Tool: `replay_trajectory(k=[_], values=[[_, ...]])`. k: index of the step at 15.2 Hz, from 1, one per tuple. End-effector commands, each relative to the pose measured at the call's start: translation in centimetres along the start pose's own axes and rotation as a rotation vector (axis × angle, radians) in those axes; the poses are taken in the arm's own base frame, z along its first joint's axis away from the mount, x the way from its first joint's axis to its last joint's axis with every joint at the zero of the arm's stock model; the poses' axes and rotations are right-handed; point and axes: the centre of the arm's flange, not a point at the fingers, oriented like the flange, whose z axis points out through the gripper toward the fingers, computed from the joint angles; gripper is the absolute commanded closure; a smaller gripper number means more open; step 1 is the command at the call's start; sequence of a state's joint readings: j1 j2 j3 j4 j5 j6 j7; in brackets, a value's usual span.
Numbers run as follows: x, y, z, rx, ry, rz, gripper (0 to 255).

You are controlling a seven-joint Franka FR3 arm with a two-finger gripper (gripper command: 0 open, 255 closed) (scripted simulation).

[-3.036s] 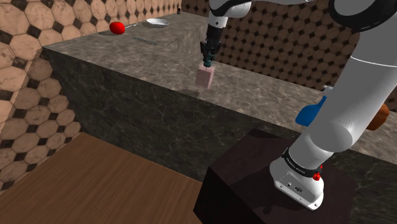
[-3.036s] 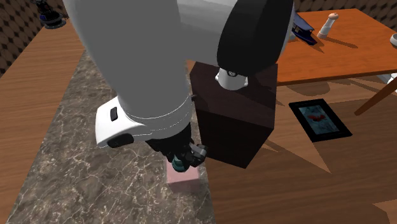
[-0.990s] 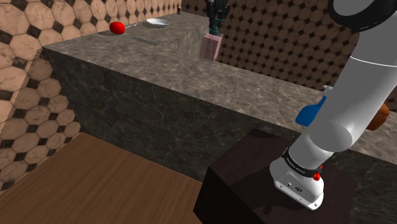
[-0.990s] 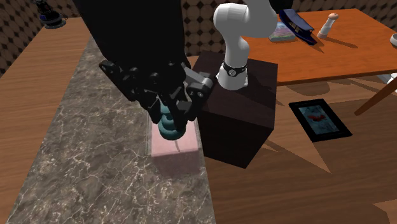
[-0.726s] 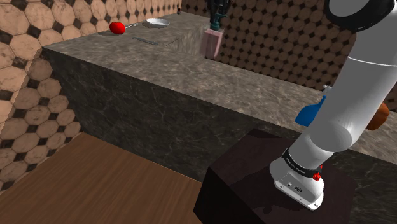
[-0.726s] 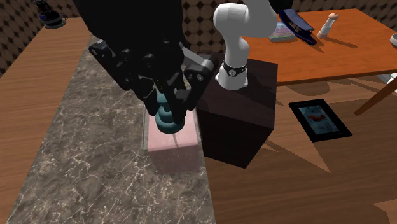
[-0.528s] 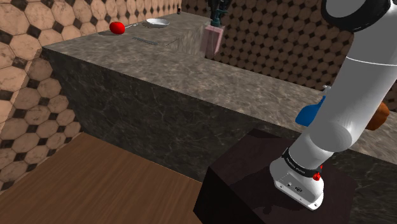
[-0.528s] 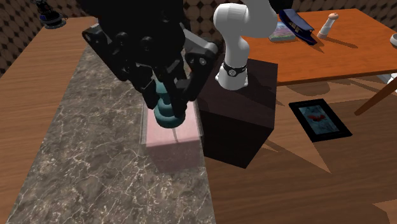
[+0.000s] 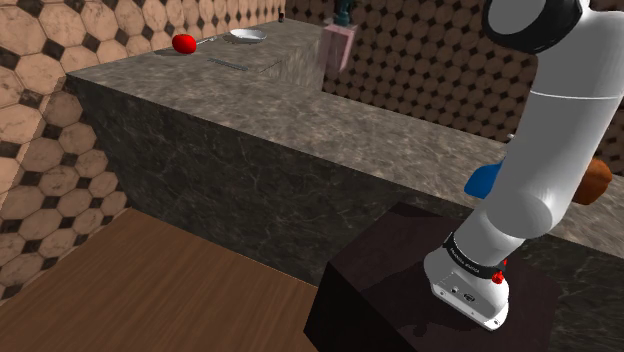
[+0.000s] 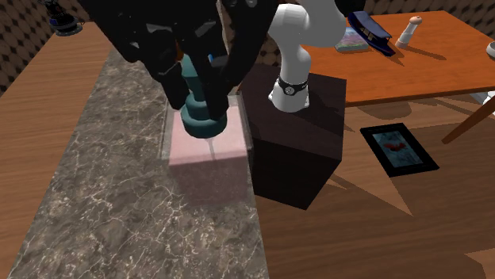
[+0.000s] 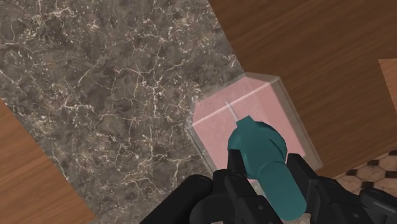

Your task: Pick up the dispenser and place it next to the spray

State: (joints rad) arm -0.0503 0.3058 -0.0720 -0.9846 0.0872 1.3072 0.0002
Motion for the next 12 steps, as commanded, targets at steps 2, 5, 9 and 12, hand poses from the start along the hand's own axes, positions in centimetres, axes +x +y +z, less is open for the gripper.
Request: replay_trajectory(k=[2,5,9,12], values=[[0.0,-0.1,-1.7,0.0,0.0,0.0,255],[-2.0,1.5,-2.2,0.0,0.0,0.0,255],[-6.0,4.9,-2.5,0.0,0.0,0.0,255],[-9.1,7.5,-2.8,0.0,0.0,0.0,255]])
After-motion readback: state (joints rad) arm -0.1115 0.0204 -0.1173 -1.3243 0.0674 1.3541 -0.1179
